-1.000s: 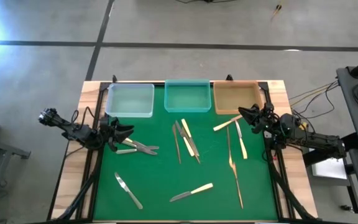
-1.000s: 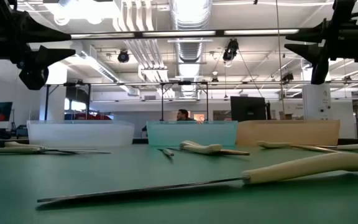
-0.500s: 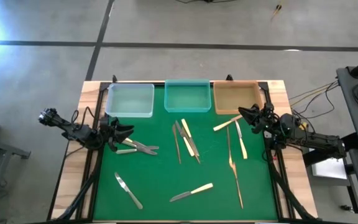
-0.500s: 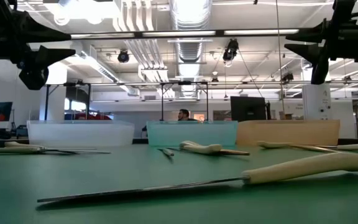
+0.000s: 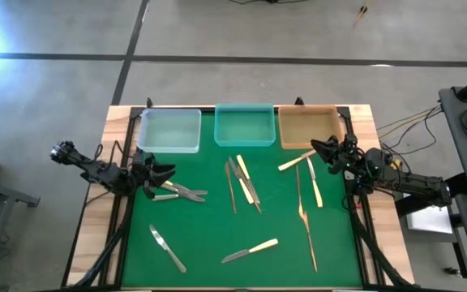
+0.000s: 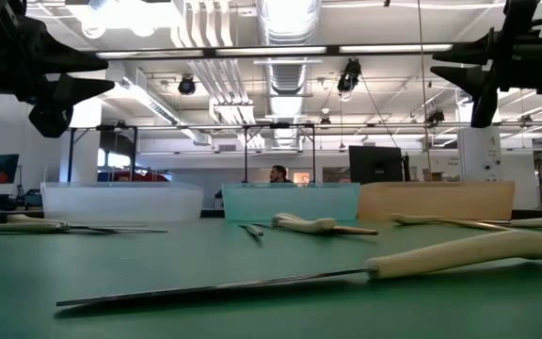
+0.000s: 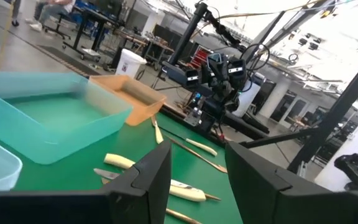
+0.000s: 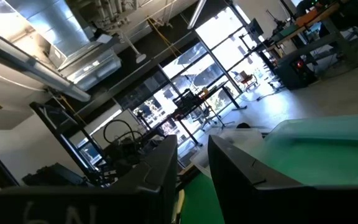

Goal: Sort silverware by color (type)
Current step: Put the brown table knife into the white bin

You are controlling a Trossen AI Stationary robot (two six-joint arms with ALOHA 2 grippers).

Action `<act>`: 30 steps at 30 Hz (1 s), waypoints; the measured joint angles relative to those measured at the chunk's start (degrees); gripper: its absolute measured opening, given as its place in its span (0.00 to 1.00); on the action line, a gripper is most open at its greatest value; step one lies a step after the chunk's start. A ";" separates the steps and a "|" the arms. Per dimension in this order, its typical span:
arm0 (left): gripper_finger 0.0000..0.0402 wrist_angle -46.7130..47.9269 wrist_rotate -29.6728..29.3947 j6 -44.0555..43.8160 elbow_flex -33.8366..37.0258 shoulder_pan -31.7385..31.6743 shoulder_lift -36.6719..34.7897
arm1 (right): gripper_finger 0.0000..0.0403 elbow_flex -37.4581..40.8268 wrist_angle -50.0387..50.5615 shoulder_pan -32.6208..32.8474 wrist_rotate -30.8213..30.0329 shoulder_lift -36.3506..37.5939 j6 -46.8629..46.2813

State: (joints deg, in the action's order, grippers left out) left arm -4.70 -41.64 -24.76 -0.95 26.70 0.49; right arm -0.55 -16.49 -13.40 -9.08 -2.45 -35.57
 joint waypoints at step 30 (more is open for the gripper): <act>0.34 -4.54 1.48 6.65 -23.90 -0.37 29.64 | 0.20 0.01 0.00 0.01 0.02 -0.01 0.00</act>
State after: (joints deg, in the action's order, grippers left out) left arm -9.24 -40.16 -18.11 -24.85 26.33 30.13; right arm -0.54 -16.49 -13.39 -9.06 -2.46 -35.57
